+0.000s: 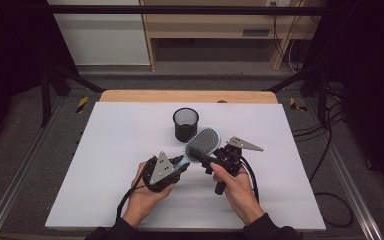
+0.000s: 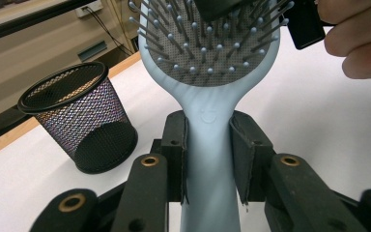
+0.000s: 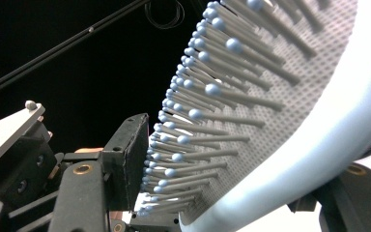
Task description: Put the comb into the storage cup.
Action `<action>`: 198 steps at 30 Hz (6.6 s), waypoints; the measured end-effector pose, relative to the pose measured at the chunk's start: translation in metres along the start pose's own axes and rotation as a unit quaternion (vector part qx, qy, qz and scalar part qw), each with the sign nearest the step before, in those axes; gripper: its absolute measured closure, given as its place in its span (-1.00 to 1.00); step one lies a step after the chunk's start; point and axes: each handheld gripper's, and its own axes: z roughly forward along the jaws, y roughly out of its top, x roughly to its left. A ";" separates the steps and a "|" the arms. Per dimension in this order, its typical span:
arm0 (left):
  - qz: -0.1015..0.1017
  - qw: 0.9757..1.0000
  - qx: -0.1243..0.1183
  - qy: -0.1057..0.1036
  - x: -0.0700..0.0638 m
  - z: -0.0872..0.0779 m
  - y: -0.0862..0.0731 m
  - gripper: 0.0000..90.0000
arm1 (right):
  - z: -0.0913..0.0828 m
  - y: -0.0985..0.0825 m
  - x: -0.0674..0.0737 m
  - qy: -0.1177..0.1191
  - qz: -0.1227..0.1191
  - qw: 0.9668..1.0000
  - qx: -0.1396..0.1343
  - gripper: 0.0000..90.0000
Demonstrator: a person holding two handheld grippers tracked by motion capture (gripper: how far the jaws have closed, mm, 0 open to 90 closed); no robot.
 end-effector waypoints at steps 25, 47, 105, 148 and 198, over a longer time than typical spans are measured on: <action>0.010 1.000 0.005 0.006 -0.001 0.000 0.000 0.54 | -0.002 0.001 0.003 0.013 0.012 1.000 -0.008 0.02; -0.004 1.000 0.004 -0.001 0.000 0.000 0.000 0.54 | -0.003 0.002 0.009 0.015 0.010 1.000 -0.017 0.11; -0.032 0.999 0.005 -0.008 0.001 0.003 -0.001 0.37 | -0.005 0.000 0.008 0.013 0.025 0.999 -0.024 0.13; -0.097 0.992 -0.032 0.067 0.029 -0.017 -0.006 -0.63 | -0.021 0.006 -0.014 -0.039 0.023 0.998 -0.052 0.13; -0.155 0.972 -0.025 0.174 0.066 -0.114 -0.075 -0.91 | -0.013 0.073 0.003 -0.088 -0.020 0.994 -0.065 0.12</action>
